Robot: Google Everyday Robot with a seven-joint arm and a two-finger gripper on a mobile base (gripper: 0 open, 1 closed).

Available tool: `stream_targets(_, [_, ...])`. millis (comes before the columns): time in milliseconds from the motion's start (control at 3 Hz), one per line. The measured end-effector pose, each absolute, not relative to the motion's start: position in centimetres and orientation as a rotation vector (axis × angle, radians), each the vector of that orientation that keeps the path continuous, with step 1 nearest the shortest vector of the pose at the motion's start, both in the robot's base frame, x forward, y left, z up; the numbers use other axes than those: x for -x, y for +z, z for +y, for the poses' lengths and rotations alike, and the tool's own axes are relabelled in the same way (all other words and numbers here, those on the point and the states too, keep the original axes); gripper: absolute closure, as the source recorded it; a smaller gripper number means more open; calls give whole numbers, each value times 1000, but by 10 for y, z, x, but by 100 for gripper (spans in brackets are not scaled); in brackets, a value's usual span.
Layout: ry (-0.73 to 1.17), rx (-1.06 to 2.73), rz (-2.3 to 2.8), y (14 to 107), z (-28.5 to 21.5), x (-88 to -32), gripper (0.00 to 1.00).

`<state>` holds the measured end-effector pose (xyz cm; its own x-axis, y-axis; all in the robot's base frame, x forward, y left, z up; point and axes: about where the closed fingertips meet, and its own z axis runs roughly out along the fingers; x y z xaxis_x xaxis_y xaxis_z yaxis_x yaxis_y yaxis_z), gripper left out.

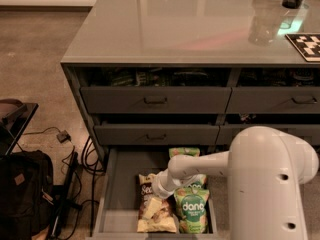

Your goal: Pick brown chip bag from bottom drawer and place on counter

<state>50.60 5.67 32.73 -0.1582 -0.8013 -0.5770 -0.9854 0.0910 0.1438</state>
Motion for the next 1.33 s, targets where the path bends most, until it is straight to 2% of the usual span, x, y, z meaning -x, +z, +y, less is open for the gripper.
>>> stream_targets(333, [686, 1833, 2013, 305, 48, -513, 0])
stream_targets(1333, [743, 1764, 1993, 235, 24, -540, 0])
